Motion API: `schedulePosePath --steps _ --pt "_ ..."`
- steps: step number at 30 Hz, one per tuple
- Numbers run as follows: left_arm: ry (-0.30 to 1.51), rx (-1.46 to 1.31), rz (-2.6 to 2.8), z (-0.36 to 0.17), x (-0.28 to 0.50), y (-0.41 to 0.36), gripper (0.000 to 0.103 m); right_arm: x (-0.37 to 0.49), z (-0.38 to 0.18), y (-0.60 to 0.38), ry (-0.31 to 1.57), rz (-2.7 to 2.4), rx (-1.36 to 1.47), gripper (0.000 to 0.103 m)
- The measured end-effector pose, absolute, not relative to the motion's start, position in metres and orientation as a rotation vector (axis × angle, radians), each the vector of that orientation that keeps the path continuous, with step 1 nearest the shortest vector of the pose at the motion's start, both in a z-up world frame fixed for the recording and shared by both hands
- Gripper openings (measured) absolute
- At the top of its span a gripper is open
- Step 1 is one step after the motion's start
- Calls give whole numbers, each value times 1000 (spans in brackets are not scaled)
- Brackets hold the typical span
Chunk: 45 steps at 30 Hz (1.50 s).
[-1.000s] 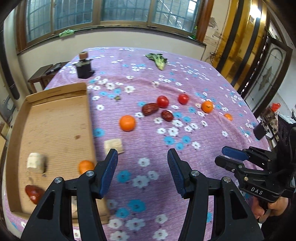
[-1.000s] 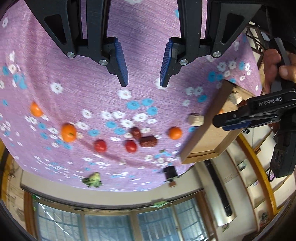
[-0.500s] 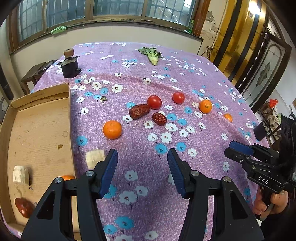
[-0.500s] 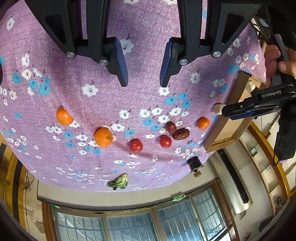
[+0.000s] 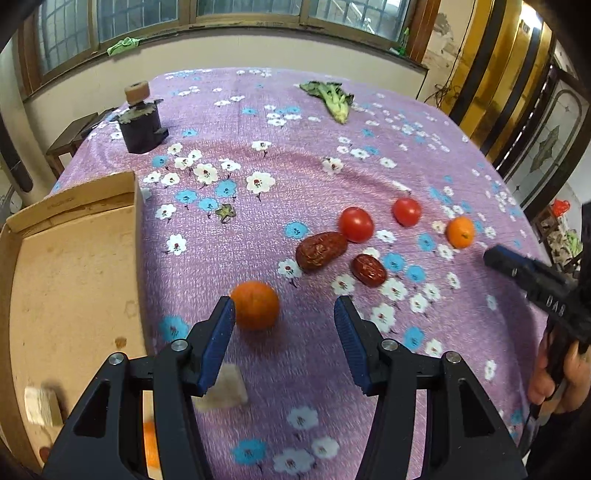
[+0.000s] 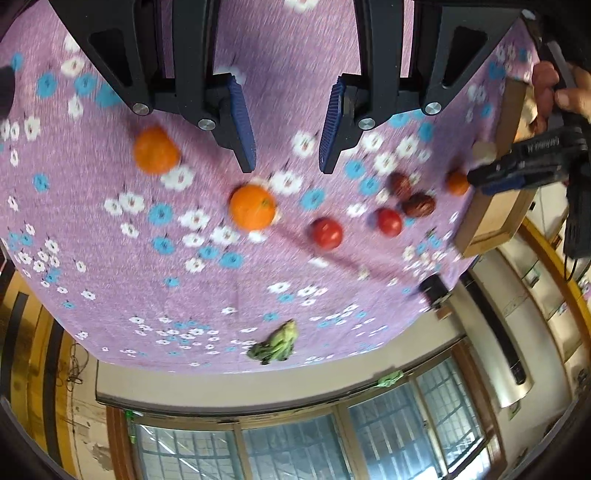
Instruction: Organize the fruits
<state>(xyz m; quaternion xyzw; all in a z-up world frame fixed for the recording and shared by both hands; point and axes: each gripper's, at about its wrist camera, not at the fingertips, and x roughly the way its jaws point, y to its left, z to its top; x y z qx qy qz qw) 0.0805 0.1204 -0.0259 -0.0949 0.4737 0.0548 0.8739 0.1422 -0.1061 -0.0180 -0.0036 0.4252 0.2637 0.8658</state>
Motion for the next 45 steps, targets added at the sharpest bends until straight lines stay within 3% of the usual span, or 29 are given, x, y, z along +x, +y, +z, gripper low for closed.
schedulePosePath --steps 10,14,28,45 --pt "1019 -66 185 -43 99 121 53 187 -42 -85 919 449 -81 40" --pt "1012 -43 176 -44 100 123 27 193 -45 -84 912 443 -86 35" --pt "906 -169 97 -14 60 120 27 140 -13 -96 847 572 22 34" --pt "835 -168 157 15 3 121 27 66 7 -44 831 761 -18 34"
